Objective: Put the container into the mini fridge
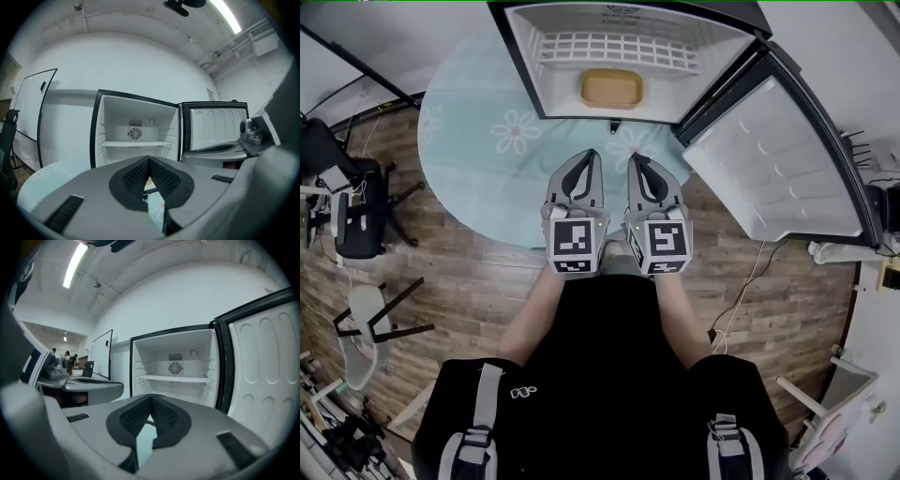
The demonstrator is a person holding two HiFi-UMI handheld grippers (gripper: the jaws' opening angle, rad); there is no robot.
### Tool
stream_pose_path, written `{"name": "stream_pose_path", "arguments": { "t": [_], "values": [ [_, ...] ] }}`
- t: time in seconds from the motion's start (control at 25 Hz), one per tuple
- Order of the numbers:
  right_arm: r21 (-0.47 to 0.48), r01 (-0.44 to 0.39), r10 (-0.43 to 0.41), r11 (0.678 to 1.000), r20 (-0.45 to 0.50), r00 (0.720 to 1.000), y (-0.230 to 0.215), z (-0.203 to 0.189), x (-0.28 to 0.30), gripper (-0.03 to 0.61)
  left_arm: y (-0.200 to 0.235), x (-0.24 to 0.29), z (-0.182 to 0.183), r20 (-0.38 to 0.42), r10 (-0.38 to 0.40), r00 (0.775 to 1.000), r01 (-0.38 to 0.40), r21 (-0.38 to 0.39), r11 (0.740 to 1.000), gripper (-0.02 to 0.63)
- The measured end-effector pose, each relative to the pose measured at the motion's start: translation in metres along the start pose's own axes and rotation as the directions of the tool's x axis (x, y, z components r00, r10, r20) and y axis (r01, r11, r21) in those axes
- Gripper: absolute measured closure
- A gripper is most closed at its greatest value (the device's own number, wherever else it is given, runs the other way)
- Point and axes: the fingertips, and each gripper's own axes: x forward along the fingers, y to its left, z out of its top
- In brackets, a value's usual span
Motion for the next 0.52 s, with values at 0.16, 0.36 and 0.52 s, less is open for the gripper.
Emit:
{"name": "stream_pose_path", "arguments": {
  "t": [0.16,0.36,0.52],
  "values": [
    [-0.002,0.000,0.000,1.000,0.008,1.000,-0.008,0.004,0.001,0.574,-0.006,0.007,0.004,0.001,-0.007,1.000,0.007,0.005,1.000,0.600],
    [-0.005,-0.005,0.005,1.000,0.019,1.000,-0.018,0.009,0.003,0.574,-0.012,0.014,0.007,0.005,-0.008,1.000,0.008,0.003,1.000,0.600],
    [-0.003,-0.003,0.003,1.000,0.020,1.000,-0.023,0.010,0.001,0.574,-0.019,0.017,0.008,0.002,-0.016,1.000,0.016,0.004,1.000,0.600]
  ]
}}
